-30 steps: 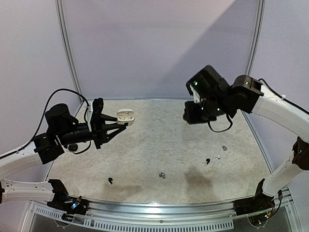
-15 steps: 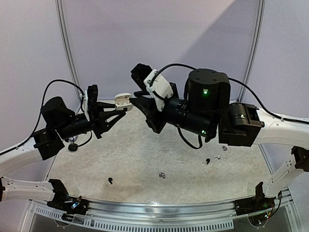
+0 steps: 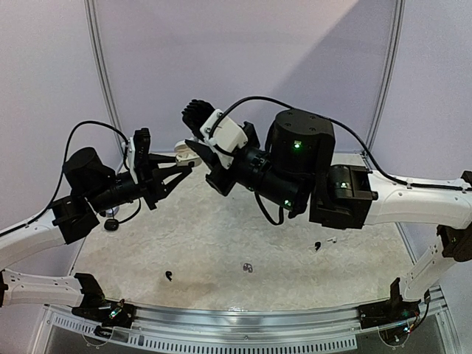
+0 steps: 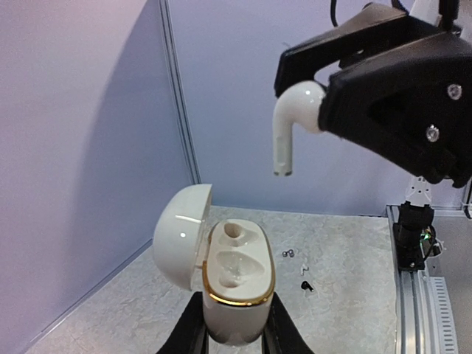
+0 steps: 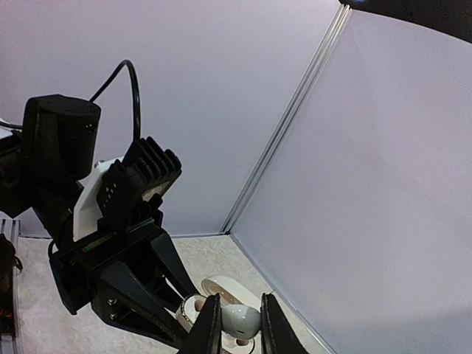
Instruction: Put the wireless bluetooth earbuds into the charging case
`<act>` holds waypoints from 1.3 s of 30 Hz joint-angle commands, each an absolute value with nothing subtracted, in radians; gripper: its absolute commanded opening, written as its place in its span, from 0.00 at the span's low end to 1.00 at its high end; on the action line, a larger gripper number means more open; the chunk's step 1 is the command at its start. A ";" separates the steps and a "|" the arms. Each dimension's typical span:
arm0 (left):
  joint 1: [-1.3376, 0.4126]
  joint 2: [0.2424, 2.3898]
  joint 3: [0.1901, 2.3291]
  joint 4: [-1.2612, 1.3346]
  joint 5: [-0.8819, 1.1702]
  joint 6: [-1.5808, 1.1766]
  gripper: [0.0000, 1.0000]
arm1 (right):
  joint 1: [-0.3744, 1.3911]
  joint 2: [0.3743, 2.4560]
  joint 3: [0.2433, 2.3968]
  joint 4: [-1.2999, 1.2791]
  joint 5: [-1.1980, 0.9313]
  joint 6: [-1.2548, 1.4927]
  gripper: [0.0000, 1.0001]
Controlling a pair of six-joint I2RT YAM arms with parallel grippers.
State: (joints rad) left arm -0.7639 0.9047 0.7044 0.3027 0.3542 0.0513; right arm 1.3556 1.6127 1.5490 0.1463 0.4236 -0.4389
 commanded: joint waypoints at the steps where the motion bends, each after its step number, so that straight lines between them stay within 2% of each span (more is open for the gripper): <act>1: -0.772 0.910 0.733 0.318 0.371 0.047 0.00 | 1.352 1.629 1.552 0.177 0.462 -0.480 0.00; 39: -0.772 0.902 0.744 0.315 0.397 0.038 0.00 | 1.317 1.656 1.517 0.103 0.475 -0.454 0.00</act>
